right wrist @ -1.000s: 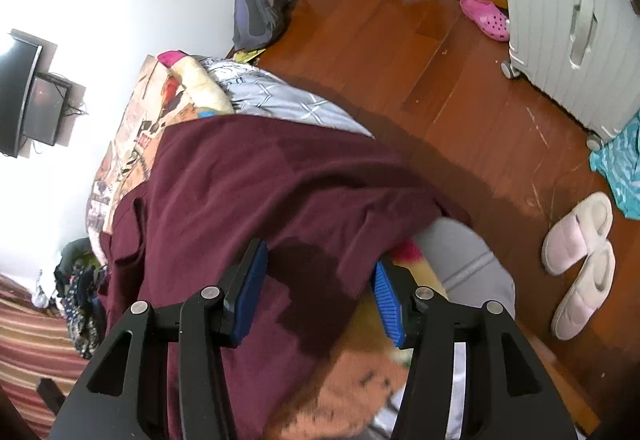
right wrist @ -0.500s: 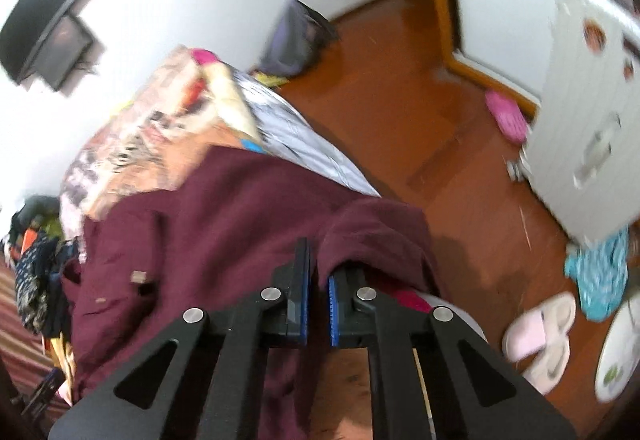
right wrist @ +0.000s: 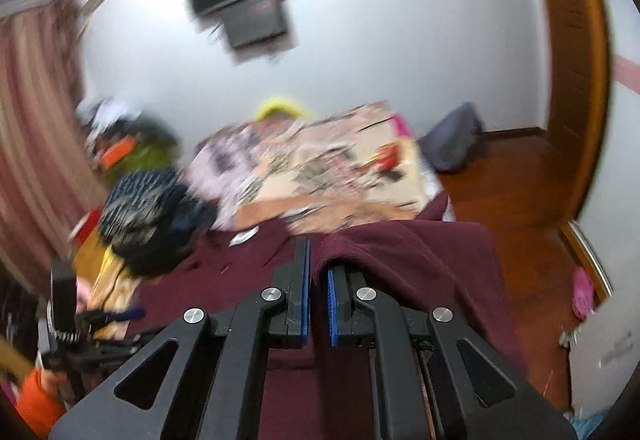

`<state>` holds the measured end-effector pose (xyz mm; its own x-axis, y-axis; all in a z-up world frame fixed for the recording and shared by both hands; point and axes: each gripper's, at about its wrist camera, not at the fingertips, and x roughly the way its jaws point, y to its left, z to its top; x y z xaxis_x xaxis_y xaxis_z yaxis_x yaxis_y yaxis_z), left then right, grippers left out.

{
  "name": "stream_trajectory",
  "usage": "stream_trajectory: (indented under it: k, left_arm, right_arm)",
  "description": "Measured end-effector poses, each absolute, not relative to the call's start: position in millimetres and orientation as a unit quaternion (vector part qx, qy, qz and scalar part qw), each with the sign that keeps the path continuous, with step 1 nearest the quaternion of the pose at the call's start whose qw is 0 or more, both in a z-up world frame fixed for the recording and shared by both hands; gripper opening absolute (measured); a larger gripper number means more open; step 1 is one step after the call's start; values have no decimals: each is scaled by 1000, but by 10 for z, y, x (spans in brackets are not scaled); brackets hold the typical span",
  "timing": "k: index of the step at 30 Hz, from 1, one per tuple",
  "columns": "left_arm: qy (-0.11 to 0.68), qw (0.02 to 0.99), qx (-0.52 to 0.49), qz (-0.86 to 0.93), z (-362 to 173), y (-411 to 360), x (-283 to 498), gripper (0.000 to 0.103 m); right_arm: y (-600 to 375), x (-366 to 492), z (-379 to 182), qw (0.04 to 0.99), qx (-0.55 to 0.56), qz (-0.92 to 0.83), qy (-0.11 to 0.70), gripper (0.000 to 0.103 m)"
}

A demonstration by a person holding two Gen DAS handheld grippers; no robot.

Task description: Fold large clothes

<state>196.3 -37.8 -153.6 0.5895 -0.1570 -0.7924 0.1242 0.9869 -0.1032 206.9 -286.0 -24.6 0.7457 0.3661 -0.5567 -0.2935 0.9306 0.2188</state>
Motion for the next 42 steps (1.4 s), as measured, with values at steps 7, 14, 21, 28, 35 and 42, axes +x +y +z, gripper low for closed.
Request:
stream_trajectory:
  k: [7, 14, 21, 28, 35, 42]
  left_arm:
    - [444, 892, -15, -79, -1521, -310, 1873, 66]
    - [437, 896, -20, -76, -1483, -273, 1821, 66]
    - [420, 904, -12, -83, -1371, -338, 1776, 66]
    - [406, 910, 4, -87, -1279, -459, 1785, 67]
    - [404, 910, 12, -97, -1249, -581, 1835, 70]
    - [420, 903, 3, -93, -1342, -642, 1982, 71]
  right_arm:
    - [-2350, 2291, -1134, 858, 43, 231, 458, 7]
    - [-2241, 2160, -1247, 849, -18, 198, 489, 17]
    - [-2290, 1981, -1028, 846, -16, 209, 491, 37]
    - [-2669, 1904, -785, 877, 30, 156, 453, 37]
    - [-3140, 1959, -736, 897, 100, 78, 423, 51]
    - [-3590, 2056, -1043, 874, 211, 9, 437, 51]
